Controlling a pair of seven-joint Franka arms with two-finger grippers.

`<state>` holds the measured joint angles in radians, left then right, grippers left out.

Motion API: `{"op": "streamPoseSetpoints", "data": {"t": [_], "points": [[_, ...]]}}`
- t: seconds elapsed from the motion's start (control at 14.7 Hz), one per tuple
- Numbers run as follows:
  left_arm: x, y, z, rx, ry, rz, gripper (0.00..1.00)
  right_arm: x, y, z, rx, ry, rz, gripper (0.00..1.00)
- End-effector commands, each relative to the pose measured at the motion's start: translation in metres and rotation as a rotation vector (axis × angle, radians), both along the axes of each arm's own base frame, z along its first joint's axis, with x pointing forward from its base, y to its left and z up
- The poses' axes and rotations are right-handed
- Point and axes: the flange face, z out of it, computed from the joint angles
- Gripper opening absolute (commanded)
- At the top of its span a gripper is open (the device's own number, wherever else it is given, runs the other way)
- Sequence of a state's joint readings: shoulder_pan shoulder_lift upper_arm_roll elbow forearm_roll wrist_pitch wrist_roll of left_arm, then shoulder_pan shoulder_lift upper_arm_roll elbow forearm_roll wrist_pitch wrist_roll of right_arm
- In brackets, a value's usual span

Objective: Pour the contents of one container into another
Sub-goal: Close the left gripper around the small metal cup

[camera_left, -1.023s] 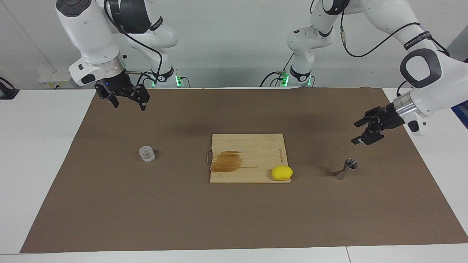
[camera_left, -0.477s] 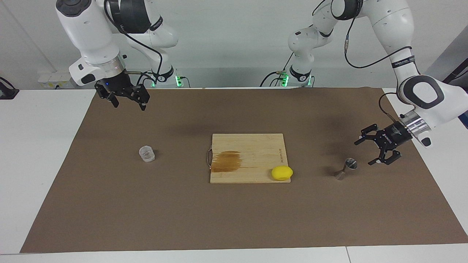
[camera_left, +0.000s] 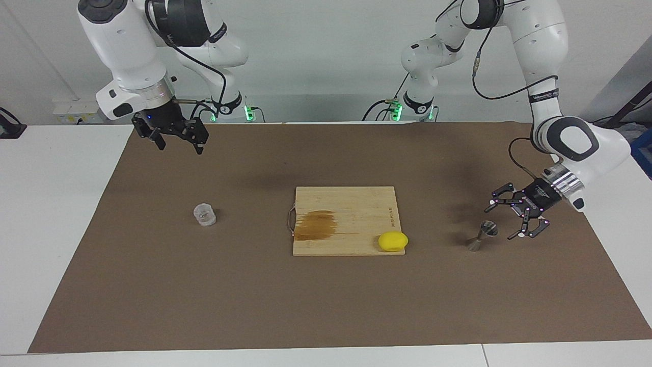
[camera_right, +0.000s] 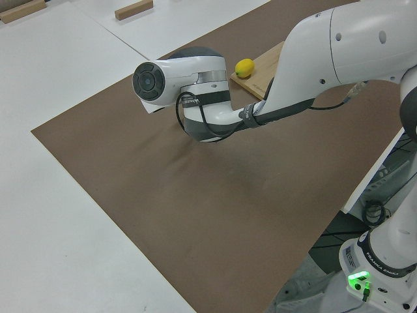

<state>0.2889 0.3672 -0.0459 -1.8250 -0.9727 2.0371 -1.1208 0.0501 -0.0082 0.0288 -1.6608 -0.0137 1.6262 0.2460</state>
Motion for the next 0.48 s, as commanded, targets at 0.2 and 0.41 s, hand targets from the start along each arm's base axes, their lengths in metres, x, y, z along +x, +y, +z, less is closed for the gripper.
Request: {"op": "streamPoseSetpoints", "data": {"t": [0.2, 0.41], "points": [[-0.005, -0.010, -0.006, -0.009, 0.003, 0.029, 1.00, -0.004, -0.003, 0.003, 0.001, -0.005, -0.005, 1.00], [-0.003, -0.018, -0.007, -0.014, -0.005, 0.038, 1.00, -0.004, -0.003, 0.003, 0.001, -0.005, -0.005, 1.00]]}}
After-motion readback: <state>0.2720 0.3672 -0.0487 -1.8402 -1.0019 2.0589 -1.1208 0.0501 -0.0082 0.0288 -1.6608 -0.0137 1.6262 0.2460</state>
